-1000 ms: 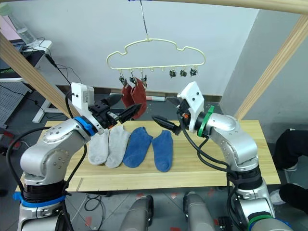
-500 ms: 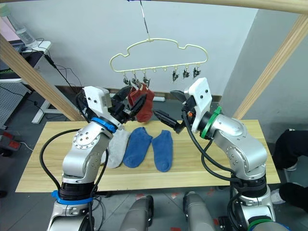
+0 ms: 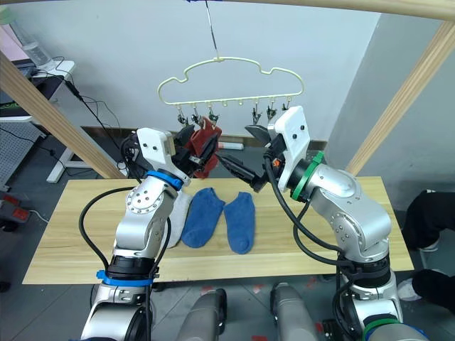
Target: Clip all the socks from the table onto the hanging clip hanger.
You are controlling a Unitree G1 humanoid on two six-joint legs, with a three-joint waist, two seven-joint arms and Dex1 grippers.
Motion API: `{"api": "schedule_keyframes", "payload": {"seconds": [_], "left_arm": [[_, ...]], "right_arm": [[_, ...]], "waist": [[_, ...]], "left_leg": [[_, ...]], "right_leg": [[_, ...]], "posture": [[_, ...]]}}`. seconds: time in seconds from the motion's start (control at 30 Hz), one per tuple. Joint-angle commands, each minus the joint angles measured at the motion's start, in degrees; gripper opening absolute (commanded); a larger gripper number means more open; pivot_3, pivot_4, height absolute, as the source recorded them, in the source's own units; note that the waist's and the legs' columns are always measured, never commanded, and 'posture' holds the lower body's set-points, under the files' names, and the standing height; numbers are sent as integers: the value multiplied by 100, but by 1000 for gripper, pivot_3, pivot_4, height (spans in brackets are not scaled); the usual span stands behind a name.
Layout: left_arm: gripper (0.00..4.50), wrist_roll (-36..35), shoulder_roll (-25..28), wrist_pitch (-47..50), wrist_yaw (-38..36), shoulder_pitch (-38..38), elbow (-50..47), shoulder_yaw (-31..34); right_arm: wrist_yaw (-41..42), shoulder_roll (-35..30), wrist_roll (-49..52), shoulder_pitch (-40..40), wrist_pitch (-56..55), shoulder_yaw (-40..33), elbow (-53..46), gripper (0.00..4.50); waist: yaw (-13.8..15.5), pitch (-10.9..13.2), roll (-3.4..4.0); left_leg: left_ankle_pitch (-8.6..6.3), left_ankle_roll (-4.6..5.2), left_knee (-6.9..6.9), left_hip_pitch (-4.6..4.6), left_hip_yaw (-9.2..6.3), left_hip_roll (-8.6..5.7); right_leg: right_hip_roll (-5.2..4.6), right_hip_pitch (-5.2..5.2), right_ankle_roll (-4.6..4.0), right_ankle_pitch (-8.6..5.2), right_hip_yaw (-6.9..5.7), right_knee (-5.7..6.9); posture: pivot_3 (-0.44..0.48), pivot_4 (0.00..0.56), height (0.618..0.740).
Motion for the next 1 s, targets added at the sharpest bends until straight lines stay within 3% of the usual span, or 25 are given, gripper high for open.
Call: {"api": "schedule_keyframes", "payload": {"seconds": [0.03, 0.13, 0.27, 1.0], "left_arm": [[3060, 122, -85, -354, 15, -209, 238, -21], [3060, 152, -164, -503, 41, -281, 442, -5], [1950, 192, -237, -609, 75, -382, 619, 23], [1950, 322, -279, -1249, 167, -1142, 1934, 134]], "right_arm": [[-45, -31, -24, -103, -188, 39, -88, 4500], [-114, -24, -29, -173, -197, 38, -38, 4500], [-155, -46, 16, -203, -155, 25, -53, 4500], [-333, -58, 130, -223, -87, 3, -148, 4500]], "waist": [[-1, 0, 0], [-1, 0, 0], [-3, 0, 0], [-21, 0, 0]], "left_leg": [[0, 0, 0, 0, 0, 0], [0, 0, 0, -1, 0, 0], [0, 0, 0, -1, 0, 0], [0, 0, 1, -2, 0, 0]], "right_leg": [[0, 0, 0, 0, 0, 0], [0, 0, 0, 0, 0, 0], [0, -1, 0, 0, 0, 0], [0, -1, 1, 1, -2, -1]], "posture": [[-54, 260, 740], [-54, 260, 740], [-62, 259, 740], [-89, 238, 740]]}}
